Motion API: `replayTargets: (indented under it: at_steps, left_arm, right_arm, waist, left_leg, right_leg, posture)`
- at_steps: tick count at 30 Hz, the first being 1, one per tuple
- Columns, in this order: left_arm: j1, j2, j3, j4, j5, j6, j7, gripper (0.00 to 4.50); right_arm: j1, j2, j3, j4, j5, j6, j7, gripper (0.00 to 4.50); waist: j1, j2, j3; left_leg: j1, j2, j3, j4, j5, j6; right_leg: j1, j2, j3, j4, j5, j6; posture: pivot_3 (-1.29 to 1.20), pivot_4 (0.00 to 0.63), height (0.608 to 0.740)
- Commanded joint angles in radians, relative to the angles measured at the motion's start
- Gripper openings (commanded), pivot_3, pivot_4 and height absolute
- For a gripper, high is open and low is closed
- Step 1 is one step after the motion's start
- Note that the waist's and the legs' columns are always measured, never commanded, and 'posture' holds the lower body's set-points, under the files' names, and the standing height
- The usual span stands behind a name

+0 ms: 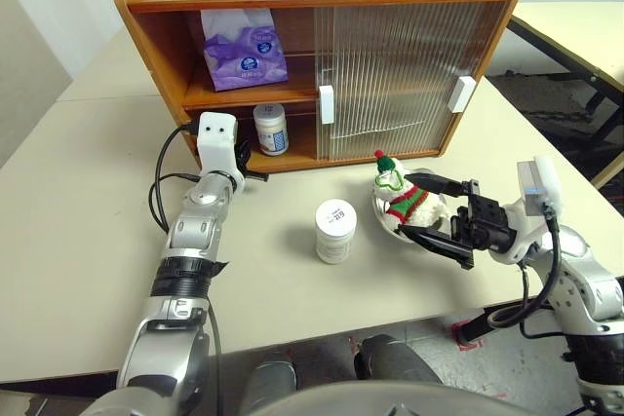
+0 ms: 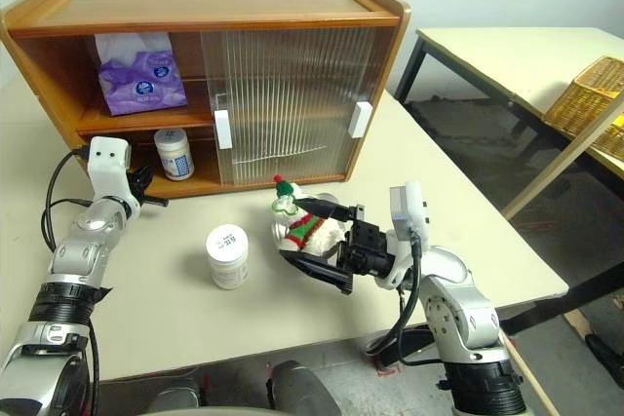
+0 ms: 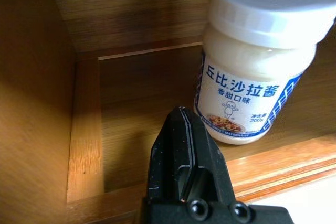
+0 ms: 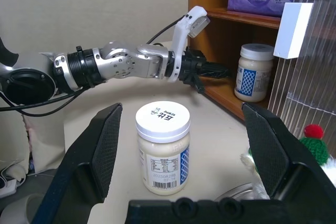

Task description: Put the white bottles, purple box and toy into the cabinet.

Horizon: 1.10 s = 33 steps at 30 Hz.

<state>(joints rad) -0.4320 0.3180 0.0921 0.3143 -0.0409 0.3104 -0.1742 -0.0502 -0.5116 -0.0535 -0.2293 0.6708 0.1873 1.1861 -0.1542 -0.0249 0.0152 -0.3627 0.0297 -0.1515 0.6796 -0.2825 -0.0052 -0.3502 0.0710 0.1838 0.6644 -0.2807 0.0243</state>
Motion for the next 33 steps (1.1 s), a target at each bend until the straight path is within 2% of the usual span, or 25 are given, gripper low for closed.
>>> replayTargets:
  at_steps: [1, 14, 33]
  left_arm:
    - [-0.026, 0.009, -0.010, 0.047, 0.015, -0.024, -0.011, 0.04]
    - [-0.147, -0.048, -0.043, 0.207, 0.047, -0.094, 0.009, 0.04]
    - [-0.200, -0.102, -0.062, 0.276, 0.035, -0.106, -0.049, 0.04]
  right_arm:
    - [0.006, 0.000, -0.002, -0.015, 0.011, 0.005, -0.002, 4.50]
    - [0.000, 0.001, 0.002, -0.014, 0.007, 0.005, -0.004, 4.50]
    - [0.017, 0.005, 0.009, -0.030, 0.000, -0.002, -0.013, 4.50]
  waist:
    - [-0.002, 0.000, 0.000]
    - [-0.002, 0.000, 0.000]
    - [-0.006, 0.000, 0.000]
  left_leg:
    - [0.000, 0.000, 0.000, 0.000, 0.000, 0.000]
    - [-0.001, 0.000, 0.000, 0.000, 0.000, 0.000]
    - [-0.001, -0.001, 0.000, 0.002, 0.002, 0.002]
  right_leg:
    - [0.000, 0.000, 0.000, 0.000, 0.000, 0.000]
    - [0.000, 0.000, 0.000, 0.000, 0.000, 0.001]
    - [0.001, 0.000, 0.000, 0.000, -0.004, 0.012]
  posture:
    - [-0.22, 0.008, 0.740]
    - [-0.23, 0.009, 0.740]
    - [-0.25, 0.004, 0.740]
